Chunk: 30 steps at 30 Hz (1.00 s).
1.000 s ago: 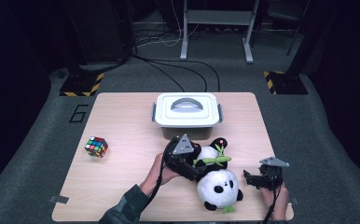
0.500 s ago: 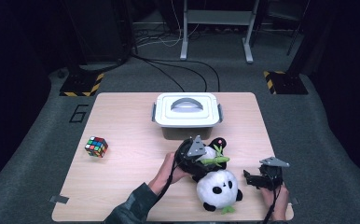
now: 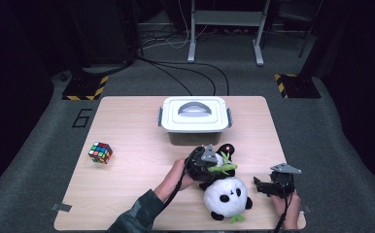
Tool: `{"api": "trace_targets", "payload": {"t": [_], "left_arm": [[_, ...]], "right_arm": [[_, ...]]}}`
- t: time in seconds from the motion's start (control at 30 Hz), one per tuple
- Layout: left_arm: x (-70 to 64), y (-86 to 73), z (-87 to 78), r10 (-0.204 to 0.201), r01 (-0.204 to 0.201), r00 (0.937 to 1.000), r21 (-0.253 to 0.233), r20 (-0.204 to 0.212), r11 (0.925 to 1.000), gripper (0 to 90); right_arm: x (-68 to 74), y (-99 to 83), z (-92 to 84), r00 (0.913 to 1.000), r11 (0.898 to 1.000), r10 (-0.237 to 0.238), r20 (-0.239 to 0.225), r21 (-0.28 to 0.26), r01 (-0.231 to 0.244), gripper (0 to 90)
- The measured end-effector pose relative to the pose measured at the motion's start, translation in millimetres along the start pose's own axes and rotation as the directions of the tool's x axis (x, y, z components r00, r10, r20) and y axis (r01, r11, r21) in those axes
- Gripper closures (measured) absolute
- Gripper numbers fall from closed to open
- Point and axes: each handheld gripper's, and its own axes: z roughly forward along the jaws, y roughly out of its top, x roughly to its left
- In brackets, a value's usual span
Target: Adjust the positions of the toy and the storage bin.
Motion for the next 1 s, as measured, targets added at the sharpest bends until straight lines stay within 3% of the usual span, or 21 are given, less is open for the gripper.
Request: {"api": "trace_targets", "payload": {"t": [0.03, 0.13, 0.27, 0.4, 0.5, 0.63, 1.0], "left_arm": [[-0.2, -2.4, -0.5, -0.008, 0.008, 1.0, -0.01, 0.002, 0.9999, 64.6], [-6.2, -9.0, -1.4, 0.008, -0.01, 0.999, -0.046, -0.044, 0.9989, 70.9], [-12.7, -11.3, -5.7, 0.01, -0.015, 0.9961, -0.055, -0.088, 0.9984, 73.0], [-13.4, -14.5, -10.6, 0.009, -0.017, 0.9958, -0.089, -0.092, 0.9959, 73.7], [-14.5, -17.0, -14.9, -0.022, 0.011, 0.9954, -0.109, -0.093, 0.994, 74.0], [-17.4, -20.8, -20.2, -0.033, 0.019, 0.9939, -0.126, -0.106, 0.9918, 74.4], [-20.3, -33.6, -41.5, -0.05, 0.032, 0.9914, -0.14, -0.121, 0.9896, 74.6]], "right_arm": [[0.0, 0.0, 0.0, 1.0, 1.0, 0.0, 0.0, 0.0, 0.0, 8.8], [0.0, 0.0, -0.1, 1.0, 1.0, 0.0, 0.0, 0.001, 0.0, 8.9], [0.2, 0.0, -0.2, 1.0, 1.0, -0.002, -0.001, 0.0, 0.002, 9.0], [0.1, 0.0, -0.3, 1.0, 1.0, -0.004, -0.001, 0.0, 0.004, 9.2], [0.2, 0.0, -0.3, 1.0, 1.0, -0.004, -0.001, 0.0, 0.004, 9.2], [0.2, 0.1, -0.2, 1.0, 1.0, -0.003, -0.001, -0.001, 0.003, 9.3], [0.2, 0.1, -0.2, 1.0, 1.0, -0.003, -0.001, 0.0, 0.003, 9.3]]}}
